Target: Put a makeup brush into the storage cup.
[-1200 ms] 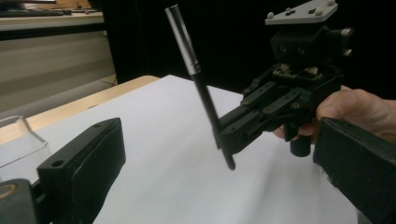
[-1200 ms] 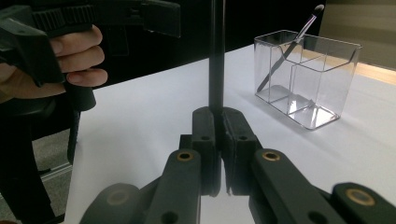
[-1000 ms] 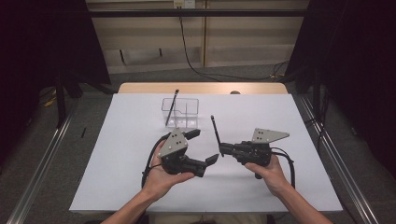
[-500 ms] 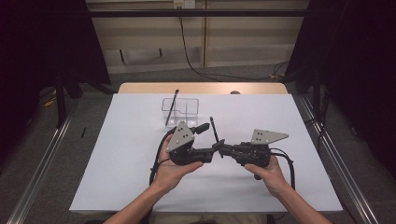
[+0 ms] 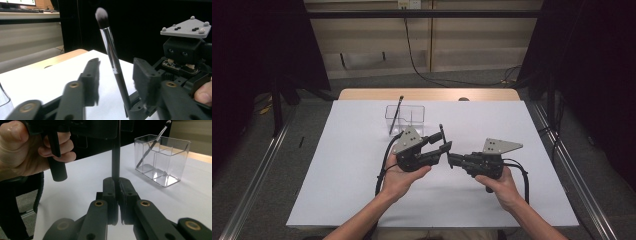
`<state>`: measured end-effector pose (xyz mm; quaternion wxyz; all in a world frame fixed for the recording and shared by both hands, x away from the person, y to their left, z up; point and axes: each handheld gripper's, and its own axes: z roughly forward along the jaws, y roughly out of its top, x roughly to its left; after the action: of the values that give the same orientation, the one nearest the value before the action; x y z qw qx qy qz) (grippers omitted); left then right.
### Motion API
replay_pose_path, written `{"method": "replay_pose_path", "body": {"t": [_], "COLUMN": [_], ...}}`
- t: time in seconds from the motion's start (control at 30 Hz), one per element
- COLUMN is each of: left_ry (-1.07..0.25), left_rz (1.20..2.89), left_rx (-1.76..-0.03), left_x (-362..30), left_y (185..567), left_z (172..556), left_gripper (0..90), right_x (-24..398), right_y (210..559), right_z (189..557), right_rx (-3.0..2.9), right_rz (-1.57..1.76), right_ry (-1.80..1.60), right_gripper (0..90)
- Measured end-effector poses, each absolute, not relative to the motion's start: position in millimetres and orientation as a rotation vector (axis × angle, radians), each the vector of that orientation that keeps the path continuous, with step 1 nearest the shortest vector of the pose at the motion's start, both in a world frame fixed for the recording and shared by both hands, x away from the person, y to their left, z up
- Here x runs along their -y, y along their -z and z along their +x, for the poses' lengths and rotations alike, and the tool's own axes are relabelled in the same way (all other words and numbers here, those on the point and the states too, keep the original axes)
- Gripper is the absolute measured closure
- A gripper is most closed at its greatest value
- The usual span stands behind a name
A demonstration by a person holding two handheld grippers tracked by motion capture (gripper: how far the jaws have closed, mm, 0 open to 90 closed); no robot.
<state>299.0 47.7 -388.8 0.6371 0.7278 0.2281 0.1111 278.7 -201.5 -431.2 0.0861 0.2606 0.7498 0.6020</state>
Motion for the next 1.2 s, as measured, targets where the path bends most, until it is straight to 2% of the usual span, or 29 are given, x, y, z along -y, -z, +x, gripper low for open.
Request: {"method": "replay_pose_path", "body": {"t": [0.5, 0.93, 1.2], "left_ry": [-0.181, -0.148, -0.153], "left_rz": [1.654, 1.665, 1.67], "left_rx": [-0.529, -0.496, -0.487], "left_x": [-49.7, -45.1, -45.6], "left_y": [392.4, 392.5, 391.7], "left_z": [303.6, 300.3, 298.3], "left_gripper": [78.5, 83.8, 83.9], "right_x": [199.7, 196.8, 193.0], "right_y": [433.7, 437.3, 437.3], "right_z": [278.3, 277.8, 275.6], "right_rx": [-2.238, -2.24, -2.243], "right_rz": [0.78, 0.798, 0.769], "right_ry": [-1.79, -1.779, -1.757], "right_gripper": [84.4, 83.1, 80.1]}}
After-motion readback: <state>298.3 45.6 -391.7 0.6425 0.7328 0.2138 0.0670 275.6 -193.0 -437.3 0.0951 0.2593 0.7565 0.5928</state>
